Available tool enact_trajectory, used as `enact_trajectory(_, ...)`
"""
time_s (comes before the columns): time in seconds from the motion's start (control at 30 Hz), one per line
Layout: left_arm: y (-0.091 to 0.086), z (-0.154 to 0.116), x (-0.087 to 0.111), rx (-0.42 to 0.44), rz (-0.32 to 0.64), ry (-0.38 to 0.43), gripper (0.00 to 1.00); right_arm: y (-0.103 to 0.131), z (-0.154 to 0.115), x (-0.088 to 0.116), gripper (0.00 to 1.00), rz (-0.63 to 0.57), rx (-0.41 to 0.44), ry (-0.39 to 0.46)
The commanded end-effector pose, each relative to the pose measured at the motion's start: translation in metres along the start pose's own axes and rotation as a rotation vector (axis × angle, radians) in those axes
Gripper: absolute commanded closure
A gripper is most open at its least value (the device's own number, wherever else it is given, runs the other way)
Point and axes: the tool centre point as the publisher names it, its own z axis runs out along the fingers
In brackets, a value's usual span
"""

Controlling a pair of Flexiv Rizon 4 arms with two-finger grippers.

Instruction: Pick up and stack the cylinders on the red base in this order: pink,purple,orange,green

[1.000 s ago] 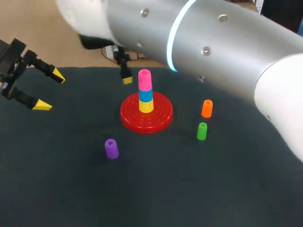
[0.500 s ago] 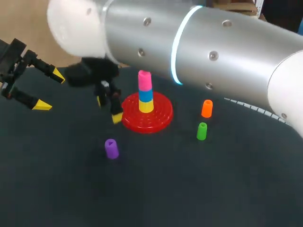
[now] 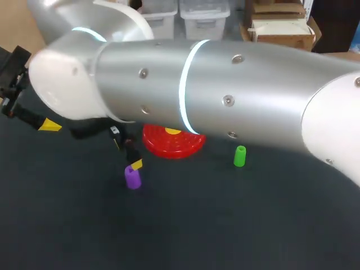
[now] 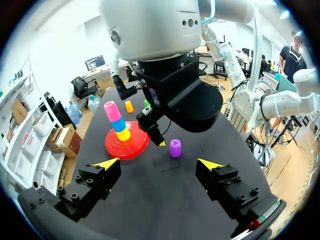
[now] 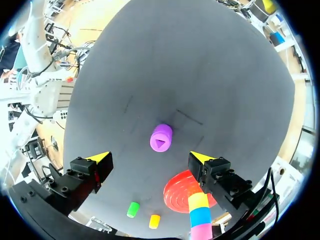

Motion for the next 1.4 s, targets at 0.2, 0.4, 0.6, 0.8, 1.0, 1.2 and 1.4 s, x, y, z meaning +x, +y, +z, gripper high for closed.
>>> enact_trajectory(0.2, 0.0, 0.0, 0.001, -0.001, 0.002, 0.0, 0.0, 0.007, 0.002, 0.003, 0.0, 0.0, 0.285, -0.007)
enact_trajectory(0.4, 0.0, 0.0, 0.001, -0.001, 0.002, 0.0, 0.0, 0.008, 0.008, 0.015, 0.0, 0.021, 0.293, 0.016)
enact_trajectory(0.6, 0.0, 0.0, 0.001, -0.001, 0.002, 0.0, 0.0, 0.01, 0.02, 0.01, 0.0, 0.049, 0.337, -0.004)
enact_trajectory(0.8, 0.0, 0.0, 0.001, -0.001, 0.002, 0.0, 0.0, 0.007, 0.032, 0.001, 0.0, 0.068, 0.364, -0.056)
enact_trajectory(1.0, 0.0, 0.0, 0.001, -0.001, 0.002, 0.0, 0.0, 0.004, 0.04, -0.005, 0.0, 0.064, 0.37, -0.073)
enact_trajectory(1.2, 0.0, 0.0, 0.001, -0.001, 0.002, 0.0, 0.0, 0.0, 0.049, -0.007, 0.03, 0.072, 0.369, -0.087)
enact_trajectory(1.4, 0.0, 0.0, 0.001, -0.001, 0.002, 0.0, 0.0, -0.005, 0.058, -0.011, 0.28, 0.081, 0.369, -0.104)
